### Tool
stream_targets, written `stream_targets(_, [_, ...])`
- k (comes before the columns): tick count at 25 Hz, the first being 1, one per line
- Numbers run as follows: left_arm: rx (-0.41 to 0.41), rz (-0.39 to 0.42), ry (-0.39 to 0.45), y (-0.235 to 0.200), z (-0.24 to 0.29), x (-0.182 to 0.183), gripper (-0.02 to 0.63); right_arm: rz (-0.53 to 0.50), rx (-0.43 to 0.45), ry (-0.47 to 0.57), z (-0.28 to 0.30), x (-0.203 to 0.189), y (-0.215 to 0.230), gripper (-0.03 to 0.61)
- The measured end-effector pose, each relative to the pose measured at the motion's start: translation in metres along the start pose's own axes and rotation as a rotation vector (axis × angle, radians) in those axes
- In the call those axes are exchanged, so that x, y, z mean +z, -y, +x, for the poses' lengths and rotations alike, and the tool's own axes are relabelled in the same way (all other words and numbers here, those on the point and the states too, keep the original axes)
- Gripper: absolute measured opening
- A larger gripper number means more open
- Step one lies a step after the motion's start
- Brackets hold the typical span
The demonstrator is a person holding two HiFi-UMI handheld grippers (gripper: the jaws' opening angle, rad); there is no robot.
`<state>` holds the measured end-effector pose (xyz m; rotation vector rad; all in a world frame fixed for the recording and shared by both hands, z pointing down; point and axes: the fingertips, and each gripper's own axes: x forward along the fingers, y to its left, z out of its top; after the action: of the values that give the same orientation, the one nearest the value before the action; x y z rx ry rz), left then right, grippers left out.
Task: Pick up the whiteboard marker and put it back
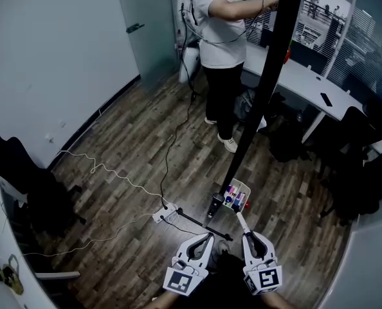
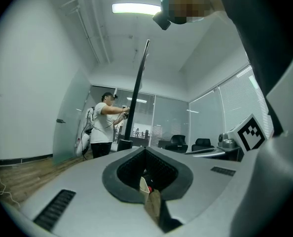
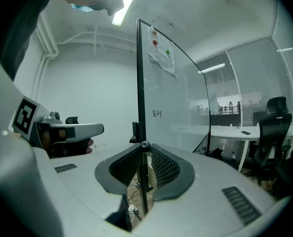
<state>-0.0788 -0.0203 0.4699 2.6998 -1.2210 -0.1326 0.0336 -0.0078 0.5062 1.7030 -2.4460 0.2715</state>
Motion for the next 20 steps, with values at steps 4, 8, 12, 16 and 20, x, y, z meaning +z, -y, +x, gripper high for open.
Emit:
stream_targets(4, [0.010,0.000,-0.008,-0.003,0.007,-0.003,0.008,0.020,0.004,-0.030,0.010,-0.010,0.006,0.077])
stream_targets(8, [0.019,-0.004,-0.012,-0.007,0.011,-0.002,0.008,0.013,0.026,-0.034,0.023,-0.013,0.007,0.077])
stream_targets(12, [0.032,0.004,-0.020,-0.007,0.017,-0.005,0.008,0.033,0.051,-0.058,0.031,-0.022,0.010,0.077])
stream_targets(16, [0.045,0.001,-0.032,-0.008,0.022,-0.006,0.008,0.034,0.066,-0.079,0.041,-0.035,0.013,0.077])
stream_targets(20, [0.058,-0.001,-0.040,-0.009,0.026,-0.009,0.008,0.041,0.082,-0.107,0.050,-0.038,0.012,0.077])
